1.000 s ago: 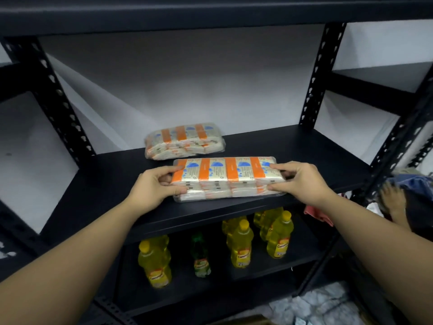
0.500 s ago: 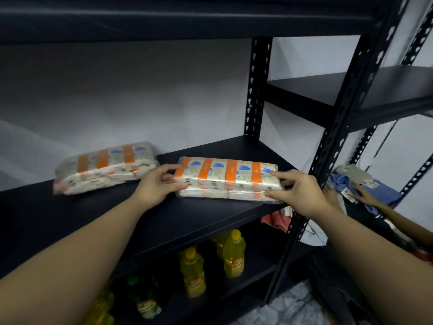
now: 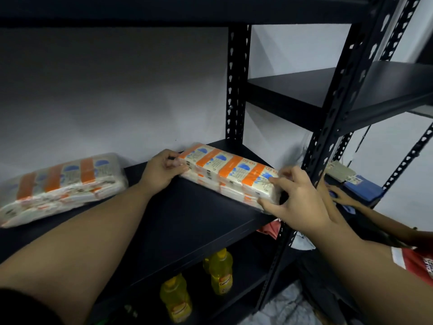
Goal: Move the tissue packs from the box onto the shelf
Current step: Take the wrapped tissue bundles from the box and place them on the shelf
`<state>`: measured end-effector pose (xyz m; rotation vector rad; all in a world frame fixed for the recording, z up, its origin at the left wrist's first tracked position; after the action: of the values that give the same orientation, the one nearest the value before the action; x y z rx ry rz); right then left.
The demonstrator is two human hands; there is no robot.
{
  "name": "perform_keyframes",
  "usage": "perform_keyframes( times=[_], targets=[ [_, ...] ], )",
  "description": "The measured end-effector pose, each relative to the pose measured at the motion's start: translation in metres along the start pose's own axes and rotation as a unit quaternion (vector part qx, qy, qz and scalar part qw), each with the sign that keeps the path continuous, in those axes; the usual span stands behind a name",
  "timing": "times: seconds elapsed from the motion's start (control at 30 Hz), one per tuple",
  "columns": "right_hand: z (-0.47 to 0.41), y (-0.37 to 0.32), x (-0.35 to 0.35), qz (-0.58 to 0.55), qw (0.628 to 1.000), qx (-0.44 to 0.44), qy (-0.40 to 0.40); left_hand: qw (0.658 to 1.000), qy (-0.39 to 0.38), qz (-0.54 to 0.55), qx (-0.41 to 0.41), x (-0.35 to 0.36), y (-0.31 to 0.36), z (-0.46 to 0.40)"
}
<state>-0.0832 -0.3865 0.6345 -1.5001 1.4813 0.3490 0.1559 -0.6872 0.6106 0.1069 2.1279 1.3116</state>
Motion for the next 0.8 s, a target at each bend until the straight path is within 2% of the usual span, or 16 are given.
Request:
perform_keyframes(
  times=[0.27,0.37,0.47,0.57,0.7,0.8],
  targets=[
    [-0.011,0.001,0.013,0.01,1.0,-0.013,-0.004,0.999,0.039,-0.03,0.021,0.036,0.011,-0.045],
    [-0.014,-0.002,0.016,0.034,0.998,-0.047,0.016,0.994,0.093,-0.065,-0.003,0.041,0.016,-0.044],
    [-0.015,-0.002,0.02,0.046,0.997,-0.053,0.019,0.992,0.117,-0.031,-0.03,0.051,0.021,-0.033],
    [-0.019,-0.002,0.02,0.05,0.998,-0.038,0.01,0.998,0.056,-0.022,-0.032,0.068,0.021,-0.025],
    [-0.029,0.0,0.02,0.05,0.999,-0.001,-0.014,0.995,-0.051,-0.085,-0.009,0.087,0.027,-0.023],
    [-0.04,0.001,0.024,0.053,0.998,0.017,-0.041,0.99,-0.087,-0.109,-0.013,0.095,0.026,-0.035]
  ],
)
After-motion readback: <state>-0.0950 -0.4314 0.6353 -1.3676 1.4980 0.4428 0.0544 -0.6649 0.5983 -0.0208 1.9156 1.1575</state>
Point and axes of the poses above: each hand's wrist, its own z-axis away from the middle knuckle, its own x-axis out of the palm, y = z × x, the point moved 6 cm from there along -z, towards the middle knuckle, and after that the axes turned 5 degrees about x, right-handed, at the moved point
